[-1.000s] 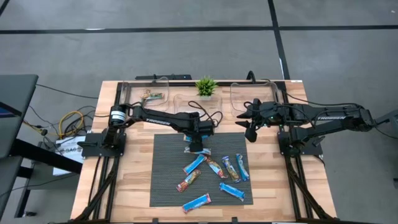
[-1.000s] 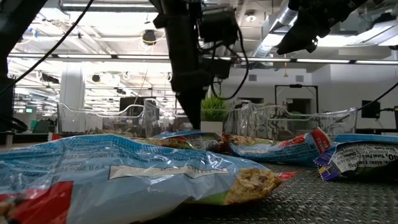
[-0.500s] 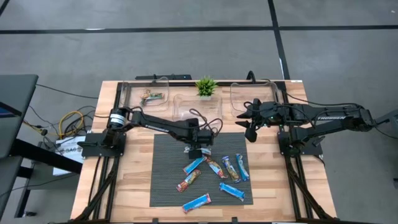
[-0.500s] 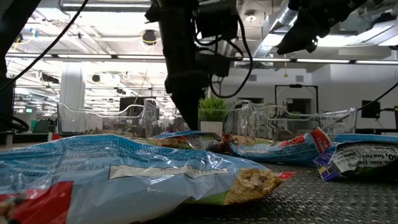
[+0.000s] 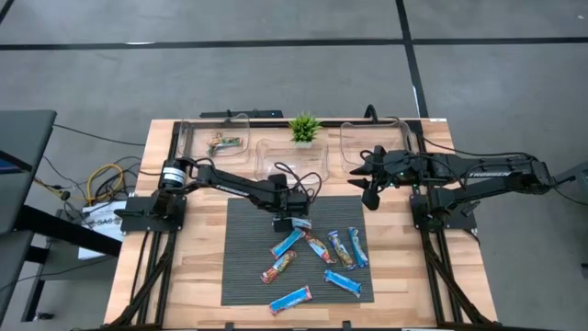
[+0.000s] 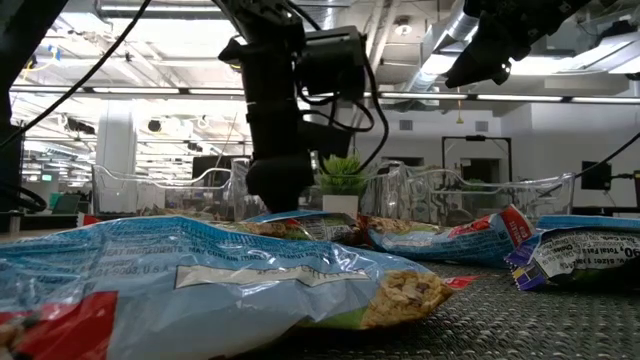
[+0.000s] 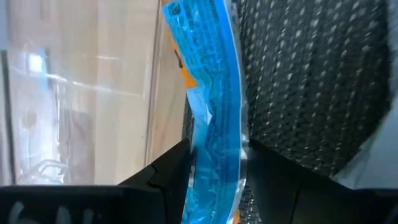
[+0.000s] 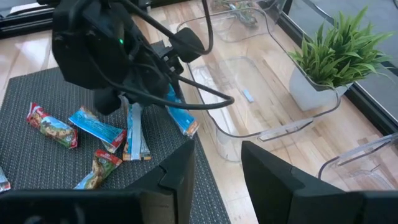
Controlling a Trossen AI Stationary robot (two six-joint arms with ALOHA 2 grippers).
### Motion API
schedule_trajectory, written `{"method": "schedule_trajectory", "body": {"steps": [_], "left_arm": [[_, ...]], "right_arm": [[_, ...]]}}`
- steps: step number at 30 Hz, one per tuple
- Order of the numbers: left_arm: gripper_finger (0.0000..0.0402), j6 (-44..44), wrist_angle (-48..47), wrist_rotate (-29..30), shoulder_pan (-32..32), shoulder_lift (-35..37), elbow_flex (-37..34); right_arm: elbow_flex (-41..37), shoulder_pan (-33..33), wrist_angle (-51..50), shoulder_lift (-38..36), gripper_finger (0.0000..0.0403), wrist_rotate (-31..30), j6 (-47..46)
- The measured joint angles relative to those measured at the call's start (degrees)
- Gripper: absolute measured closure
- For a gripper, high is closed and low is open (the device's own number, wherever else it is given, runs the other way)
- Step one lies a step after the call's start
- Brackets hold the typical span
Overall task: Pick and place Granola Bars by type
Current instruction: Put the blue granola bar into the left transparent bin
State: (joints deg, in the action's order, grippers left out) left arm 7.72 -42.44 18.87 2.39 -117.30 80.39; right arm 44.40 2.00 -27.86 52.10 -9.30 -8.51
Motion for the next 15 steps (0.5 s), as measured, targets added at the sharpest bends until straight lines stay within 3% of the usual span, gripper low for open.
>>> {"method": "schedule_trajectory", "body": {"steps": [6,15], "left_arm": [[0.0271,0.2,-0.1,0.9,0.0,0.0,-0.2],[0.0361,1.3,-0.2,-0.1,0.0,0.1,-0.2]], "right_arm": [[0.0,0.0,0.0,0.0,0.028,-0.2,0.0],[0.0,0.0,0.0,0.0,0.028,-1.2,0.0]]}}
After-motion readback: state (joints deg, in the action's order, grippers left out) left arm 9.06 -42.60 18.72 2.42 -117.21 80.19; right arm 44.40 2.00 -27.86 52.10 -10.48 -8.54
